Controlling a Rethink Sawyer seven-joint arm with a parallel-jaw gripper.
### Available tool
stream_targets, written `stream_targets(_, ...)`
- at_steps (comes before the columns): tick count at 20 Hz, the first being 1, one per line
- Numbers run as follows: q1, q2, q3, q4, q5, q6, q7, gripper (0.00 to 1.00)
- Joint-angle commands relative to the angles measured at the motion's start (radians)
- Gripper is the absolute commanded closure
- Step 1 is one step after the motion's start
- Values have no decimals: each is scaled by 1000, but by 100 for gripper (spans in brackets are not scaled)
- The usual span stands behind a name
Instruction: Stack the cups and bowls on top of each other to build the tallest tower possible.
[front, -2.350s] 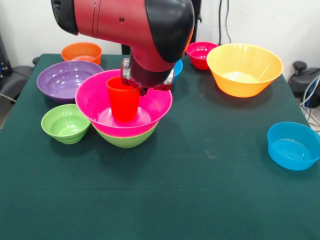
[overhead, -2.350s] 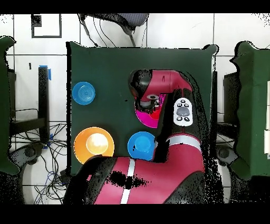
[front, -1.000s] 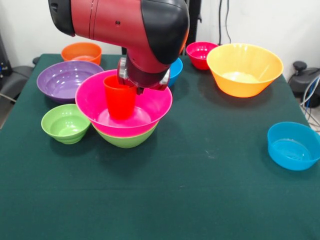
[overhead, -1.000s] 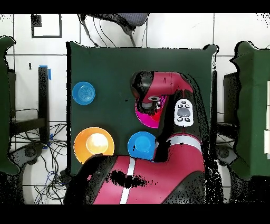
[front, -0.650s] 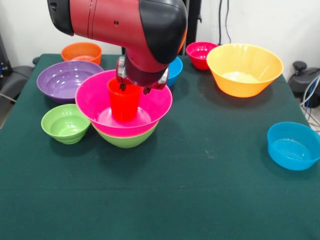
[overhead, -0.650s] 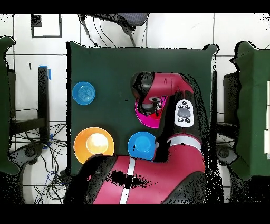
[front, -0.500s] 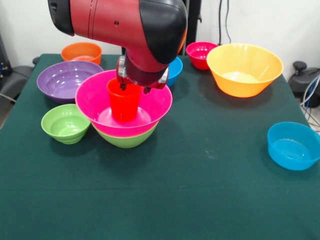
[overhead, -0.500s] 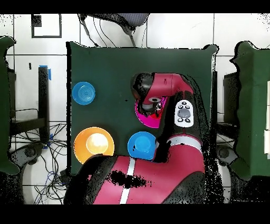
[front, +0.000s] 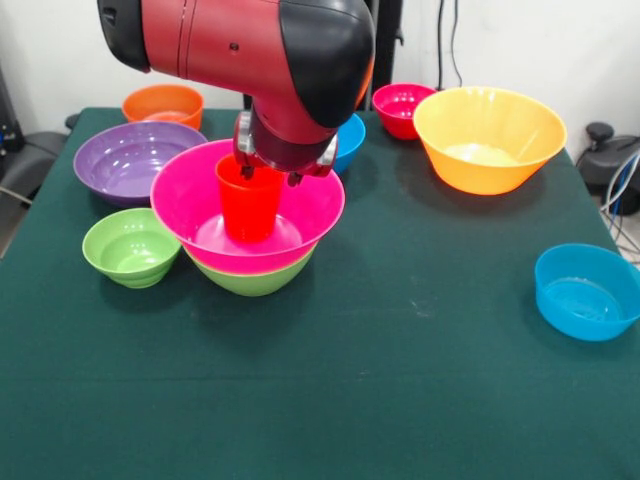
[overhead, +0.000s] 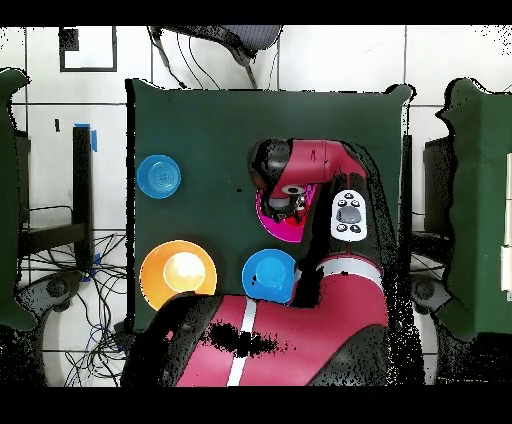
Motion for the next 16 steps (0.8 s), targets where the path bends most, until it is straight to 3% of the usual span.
stream_targets(1, -3, -14, 60, 66, -13, -89, 21, 0)
stream_targets(16, 8, -60, 65, 54, -14, -44, 6, 0)
